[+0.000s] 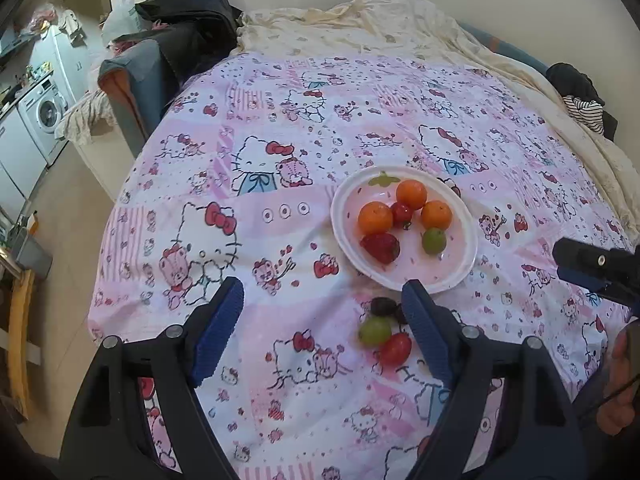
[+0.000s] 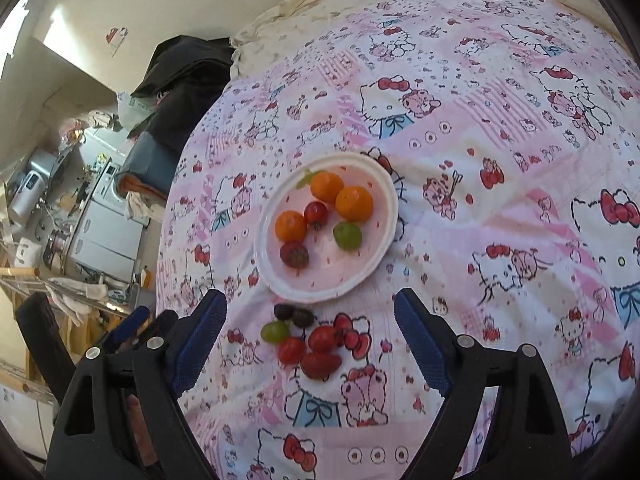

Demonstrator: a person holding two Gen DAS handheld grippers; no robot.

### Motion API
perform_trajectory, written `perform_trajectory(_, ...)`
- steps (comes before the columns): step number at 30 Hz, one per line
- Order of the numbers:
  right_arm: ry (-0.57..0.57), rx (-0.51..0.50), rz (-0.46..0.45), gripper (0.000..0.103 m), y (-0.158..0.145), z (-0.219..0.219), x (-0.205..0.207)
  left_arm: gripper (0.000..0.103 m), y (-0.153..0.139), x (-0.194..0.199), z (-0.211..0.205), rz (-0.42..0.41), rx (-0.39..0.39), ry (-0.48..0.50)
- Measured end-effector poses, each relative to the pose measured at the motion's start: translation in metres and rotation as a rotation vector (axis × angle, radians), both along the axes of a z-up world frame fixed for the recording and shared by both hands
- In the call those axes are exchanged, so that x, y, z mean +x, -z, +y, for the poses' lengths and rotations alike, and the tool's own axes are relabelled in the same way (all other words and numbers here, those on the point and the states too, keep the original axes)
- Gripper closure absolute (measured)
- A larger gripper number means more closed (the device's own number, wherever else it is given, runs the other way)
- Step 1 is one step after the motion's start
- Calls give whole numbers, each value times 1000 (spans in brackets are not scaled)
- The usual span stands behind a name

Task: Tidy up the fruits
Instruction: 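Withdraw both tools from the plate back to the loose fruits, then grasp a strawberry with the right tool while the left tool grasps a green grape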

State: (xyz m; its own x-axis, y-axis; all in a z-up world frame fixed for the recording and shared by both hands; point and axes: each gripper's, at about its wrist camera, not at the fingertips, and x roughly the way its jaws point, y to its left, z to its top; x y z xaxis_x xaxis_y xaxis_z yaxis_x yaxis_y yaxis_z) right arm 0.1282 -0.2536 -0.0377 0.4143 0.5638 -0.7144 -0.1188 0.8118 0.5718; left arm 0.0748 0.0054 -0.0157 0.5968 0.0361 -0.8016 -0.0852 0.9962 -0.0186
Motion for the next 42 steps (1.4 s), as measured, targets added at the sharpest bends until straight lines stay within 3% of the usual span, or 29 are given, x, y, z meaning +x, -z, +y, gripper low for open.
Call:
perform_trajectory(7, 7, -19, 21, 15, 8, -1, -13, 24, 0, -13, 10, 19, -4, -42)
perform_trajectory(14, -64, -60, 161, 15, 42, 21, -6, 24, 13, -15, 28, 118, -97, -131)
perform_trajectory(18, -158, -135, 215, 31, 66, 49, -3, 24, 16, -16, 27, 127, -91, -135)
perform_trajectory(20, -186, -157, 237, 31, 77, 60, -2, 24, 18, -16, 27, 132, -106, -135)
perform_trajectory(24, -248, -265, 214, 31, 89, 84, -2, 24, 18, -12, 26, 137, -122, -126)
perform_trajectory(32, -352, -427, 133, 47, 98, 109, -14, 24, 16, -9, 24, 132, -134, -120)
perform_trajectory(35, -359, -440, 124, 54, 100, 110, -14, 24, 18, -8, 23, 135, -125, -118)
perform_trajectory(37, -364, -406, 127, 65, 100, 109, -13, 24, 19, -8, 23, 134, -119, -119)
perform_trajectory(42, -371, -368, 128, 67, 96, 104, -12, 24, 22, -9, 27, 136, -106, -133)
